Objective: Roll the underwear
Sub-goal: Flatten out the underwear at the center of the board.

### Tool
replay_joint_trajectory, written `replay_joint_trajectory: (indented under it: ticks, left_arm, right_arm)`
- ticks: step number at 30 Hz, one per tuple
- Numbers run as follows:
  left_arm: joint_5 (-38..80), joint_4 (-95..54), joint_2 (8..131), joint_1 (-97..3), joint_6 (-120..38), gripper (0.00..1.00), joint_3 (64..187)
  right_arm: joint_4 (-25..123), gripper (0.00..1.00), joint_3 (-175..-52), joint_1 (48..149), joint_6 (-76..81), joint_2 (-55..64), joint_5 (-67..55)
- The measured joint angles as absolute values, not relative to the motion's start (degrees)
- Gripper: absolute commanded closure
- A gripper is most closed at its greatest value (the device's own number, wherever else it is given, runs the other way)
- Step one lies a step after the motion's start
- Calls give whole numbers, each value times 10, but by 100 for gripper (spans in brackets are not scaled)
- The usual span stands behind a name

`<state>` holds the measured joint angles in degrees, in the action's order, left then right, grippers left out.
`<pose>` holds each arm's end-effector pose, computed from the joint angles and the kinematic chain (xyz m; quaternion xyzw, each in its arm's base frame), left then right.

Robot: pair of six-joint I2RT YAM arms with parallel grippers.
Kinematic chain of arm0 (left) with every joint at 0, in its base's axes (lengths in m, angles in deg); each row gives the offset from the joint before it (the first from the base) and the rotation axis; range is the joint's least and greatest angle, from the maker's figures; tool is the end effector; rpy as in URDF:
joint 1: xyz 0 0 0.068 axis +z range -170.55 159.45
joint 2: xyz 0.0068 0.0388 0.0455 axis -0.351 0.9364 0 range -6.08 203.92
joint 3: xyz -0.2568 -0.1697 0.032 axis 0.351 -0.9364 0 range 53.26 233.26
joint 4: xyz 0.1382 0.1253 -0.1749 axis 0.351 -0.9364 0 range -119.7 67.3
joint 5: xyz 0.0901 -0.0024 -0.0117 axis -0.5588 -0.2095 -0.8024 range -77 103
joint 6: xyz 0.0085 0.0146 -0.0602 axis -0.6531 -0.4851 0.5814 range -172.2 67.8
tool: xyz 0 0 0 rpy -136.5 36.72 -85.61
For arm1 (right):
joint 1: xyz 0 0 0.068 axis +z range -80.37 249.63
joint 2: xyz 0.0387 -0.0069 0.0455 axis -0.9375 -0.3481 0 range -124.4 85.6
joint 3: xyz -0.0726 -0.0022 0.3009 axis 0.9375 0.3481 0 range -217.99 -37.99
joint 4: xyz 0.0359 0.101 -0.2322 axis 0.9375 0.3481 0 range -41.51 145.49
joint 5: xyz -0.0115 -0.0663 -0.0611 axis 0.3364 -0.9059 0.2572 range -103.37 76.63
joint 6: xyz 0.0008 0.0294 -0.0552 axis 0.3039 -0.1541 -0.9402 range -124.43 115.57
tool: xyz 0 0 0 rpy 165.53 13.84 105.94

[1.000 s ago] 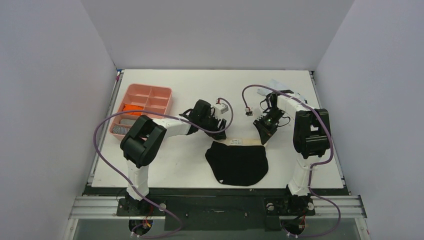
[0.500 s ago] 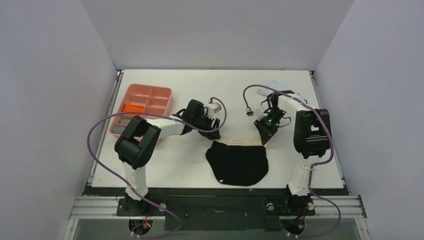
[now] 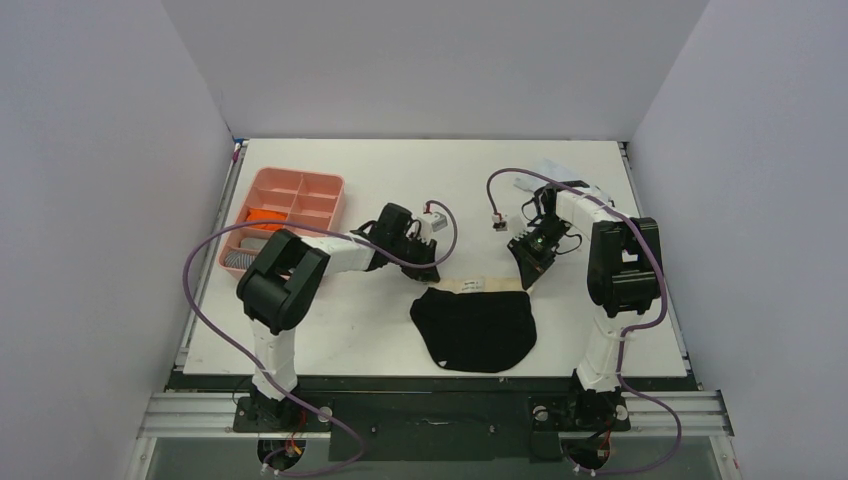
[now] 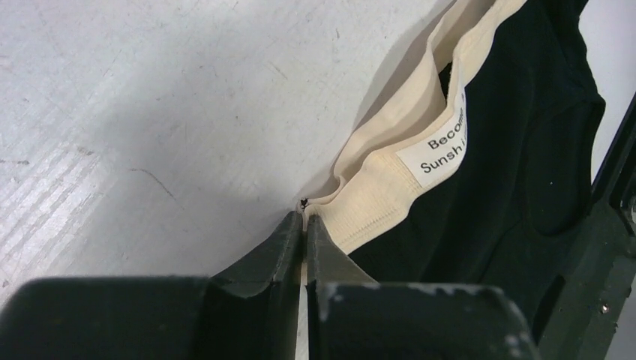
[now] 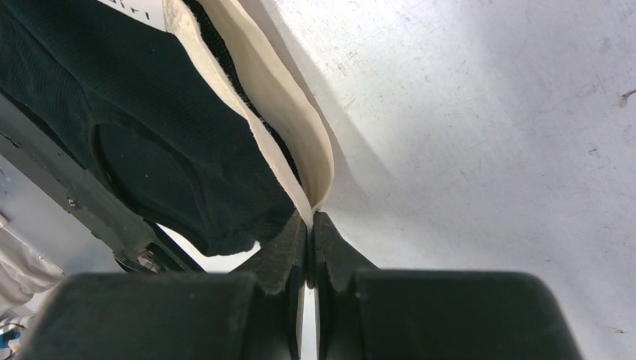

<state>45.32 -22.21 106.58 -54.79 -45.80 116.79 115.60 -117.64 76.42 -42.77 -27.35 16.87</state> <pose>0.3275 -0.2536 0.1647 0.3116 0.8486 -0.3620 0.2277 0.3440 0.0651 0.1972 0.3471 -0.8969 -0.2738 0.0136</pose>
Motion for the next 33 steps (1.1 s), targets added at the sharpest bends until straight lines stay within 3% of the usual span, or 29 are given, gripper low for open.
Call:
replay_joint_trajectory:
  ticks: [23, 28, 33]
  left_arm:
    - [430, -238, 1010, -489, -456, 100, 1137]
    - [409, -237, 1040, -489, -459, 100, 1160]
    - [388, -233, 1057, -489, -450, 100, 1177]
  right_arm:
    - [1232, 96, -1326, 796, -516, -319, 145]
    - [1234, 89, -1368, 806, -518, -374, 129]
    - [1227, 72, -1417, 806, -500, -407, 104]
